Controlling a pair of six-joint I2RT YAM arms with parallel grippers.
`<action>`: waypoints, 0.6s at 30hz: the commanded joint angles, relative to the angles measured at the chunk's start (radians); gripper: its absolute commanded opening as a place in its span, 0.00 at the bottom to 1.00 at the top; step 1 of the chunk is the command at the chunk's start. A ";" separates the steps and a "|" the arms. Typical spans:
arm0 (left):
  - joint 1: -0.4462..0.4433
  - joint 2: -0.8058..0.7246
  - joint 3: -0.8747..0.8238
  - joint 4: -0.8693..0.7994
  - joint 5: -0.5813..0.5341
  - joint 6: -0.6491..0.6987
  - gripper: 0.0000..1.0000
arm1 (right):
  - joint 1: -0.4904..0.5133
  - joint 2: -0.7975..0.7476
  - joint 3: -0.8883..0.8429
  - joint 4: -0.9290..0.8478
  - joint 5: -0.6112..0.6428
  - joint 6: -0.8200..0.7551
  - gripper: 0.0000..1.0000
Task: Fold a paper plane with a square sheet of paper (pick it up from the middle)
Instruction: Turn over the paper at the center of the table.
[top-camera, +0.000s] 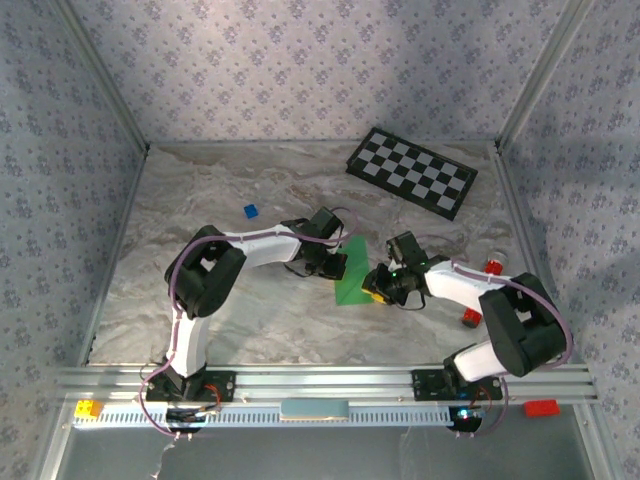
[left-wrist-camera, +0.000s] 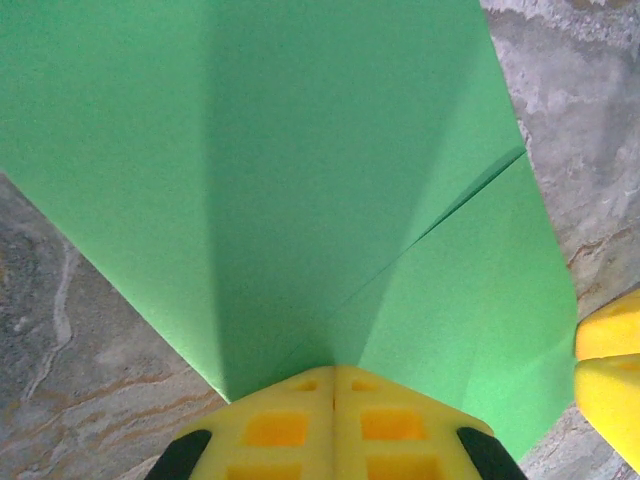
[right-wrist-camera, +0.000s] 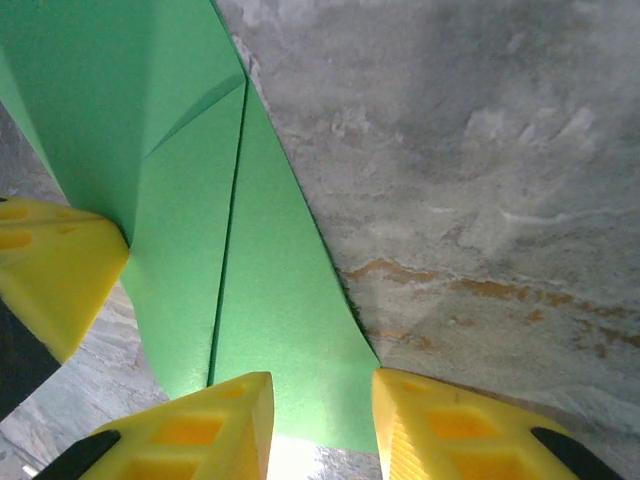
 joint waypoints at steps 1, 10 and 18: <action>-0.013 0.013 -0.037 -0.069 -0.026 -0.008 0.00 | 0.005 0.034 -0.005 0.035 -0.021 0.016 0.35; -0.011 0.013 -0.036 -0.071 -0.032 -0.011 0.00 | 0.001 0.046 -0.005 0.169 -0.067 -0.003 0.44; -0.009 0.011 -0.034 -0.074 -0.027 -0.007 0.00 | -0.032 0.078 0.009 0.214 -0.121 -0.043 0.42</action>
